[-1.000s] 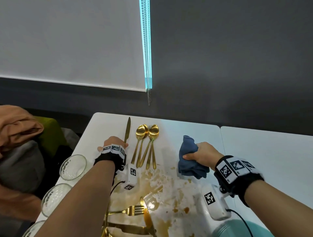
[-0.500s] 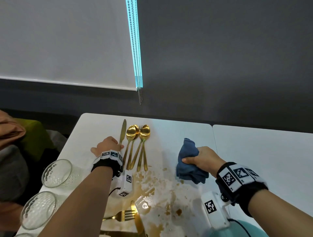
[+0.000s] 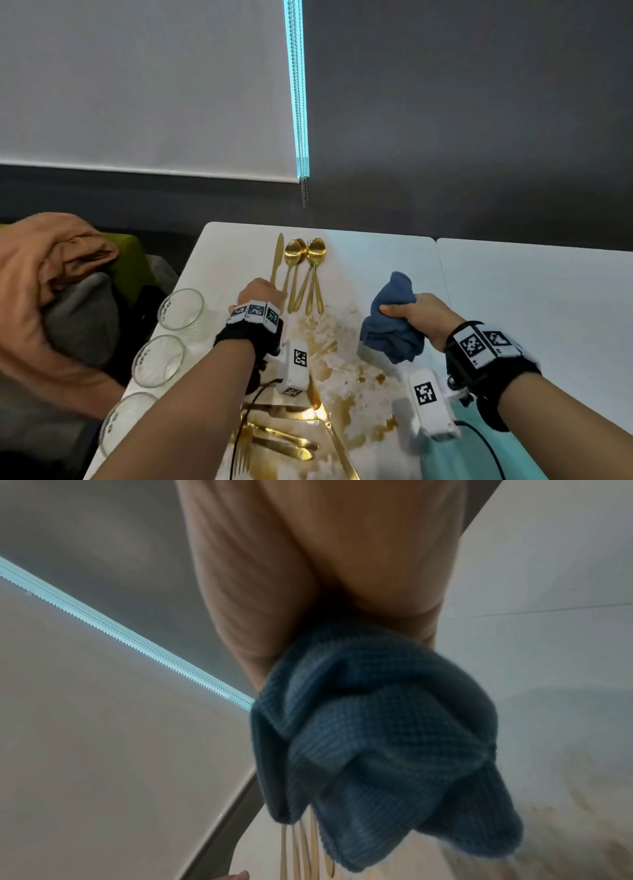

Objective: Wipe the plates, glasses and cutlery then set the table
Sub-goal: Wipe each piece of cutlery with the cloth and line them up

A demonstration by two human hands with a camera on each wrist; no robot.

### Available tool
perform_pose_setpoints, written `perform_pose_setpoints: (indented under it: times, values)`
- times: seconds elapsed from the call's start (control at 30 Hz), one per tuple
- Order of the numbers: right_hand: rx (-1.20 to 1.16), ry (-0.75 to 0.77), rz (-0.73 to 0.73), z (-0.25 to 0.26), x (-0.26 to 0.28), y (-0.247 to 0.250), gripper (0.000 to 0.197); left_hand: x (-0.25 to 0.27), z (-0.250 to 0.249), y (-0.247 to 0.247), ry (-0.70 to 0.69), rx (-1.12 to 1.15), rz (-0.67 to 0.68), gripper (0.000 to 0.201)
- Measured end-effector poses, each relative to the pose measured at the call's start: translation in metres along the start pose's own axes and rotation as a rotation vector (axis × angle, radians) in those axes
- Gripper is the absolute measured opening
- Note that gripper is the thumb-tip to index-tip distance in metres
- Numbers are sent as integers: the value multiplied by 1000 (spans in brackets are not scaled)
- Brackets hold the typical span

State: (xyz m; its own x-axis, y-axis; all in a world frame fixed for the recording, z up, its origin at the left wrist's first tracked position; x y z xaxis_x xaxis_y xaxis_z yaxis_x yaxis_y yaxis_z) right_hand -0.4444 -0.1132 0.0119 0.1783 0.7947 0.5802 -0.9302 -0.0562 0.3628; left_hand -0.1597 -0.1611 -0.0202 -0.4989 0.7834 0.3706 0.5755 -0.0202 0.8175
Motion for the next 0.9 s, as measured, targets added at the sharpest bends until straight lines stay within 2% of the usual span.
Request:
perform_pose_setpoints:
  times: [0.1,0.2,0.4,0.5,0.63,0.9]
  values:
    - [-22,6,-22,-11,20,-3,36,33,12,-1,-31,-55,70,33]
    - [-48,0,-30,-25,40,-3,35,65,36,-9,-104,-243,132,35]
    - [-82,-24,-9,-56,72,-7,34,94,87,-14,-83,-408,76,39]
    - [-140,-42,8,-70,83,-11,35,99,102,-21,-87,-488,40,29]
    - [-189,-69,21,-87,91,-12,39,101,102,-24,-160,-574,12,30]
    - [-260,-117,4,-108,95,-5,34,101,93,-34,-300,-756,-39,31]
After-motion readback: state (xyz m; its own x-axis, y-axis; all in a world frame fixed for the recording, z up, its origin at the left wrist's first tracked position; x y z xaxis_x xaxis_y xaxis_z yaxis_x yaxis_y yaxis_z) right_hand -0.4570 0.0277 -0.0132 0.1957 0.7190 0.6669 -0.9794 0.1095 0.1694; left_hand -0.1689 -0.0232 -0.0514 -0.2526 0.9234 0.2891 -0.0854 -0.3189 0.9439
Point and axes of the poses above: each hand's wrist, its own x-axis away from the middle knuckle, its own y-axis out of the back of the hand, z = x × y, the point moved 4 cm from there along -x, towards the middle knuckle, and after that the axes turned 7 degrees about -z, right-handed, at the moved point
